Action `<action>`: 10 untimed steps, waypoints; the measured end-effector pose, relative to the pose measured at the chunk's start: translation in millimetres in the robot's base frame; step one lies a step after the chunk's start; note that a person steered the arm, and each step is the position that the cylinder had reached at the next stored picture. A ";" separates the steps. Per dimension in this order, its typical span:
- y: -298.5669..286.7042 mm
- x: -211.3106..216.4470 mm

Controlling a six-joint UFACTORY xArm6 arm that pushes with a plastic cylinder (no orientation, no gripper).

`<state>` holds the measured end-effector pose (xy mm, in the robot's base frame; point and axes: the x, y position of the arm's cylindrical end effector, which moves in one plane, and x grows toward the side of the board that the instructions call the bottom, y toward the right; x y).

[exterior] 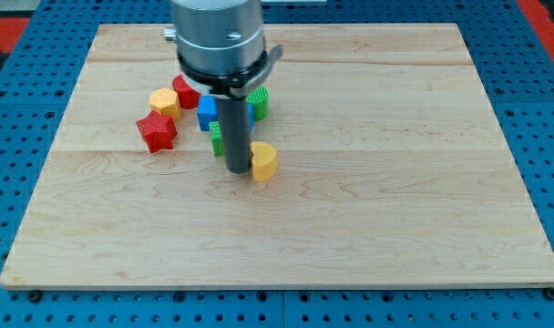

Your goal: Move the yellow heart to the center

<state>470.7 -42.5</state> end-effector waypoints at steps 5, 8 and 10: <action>33.4 -17.9; 34.1 -16.3; 30.4 -22.2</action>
<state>448.4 -12.1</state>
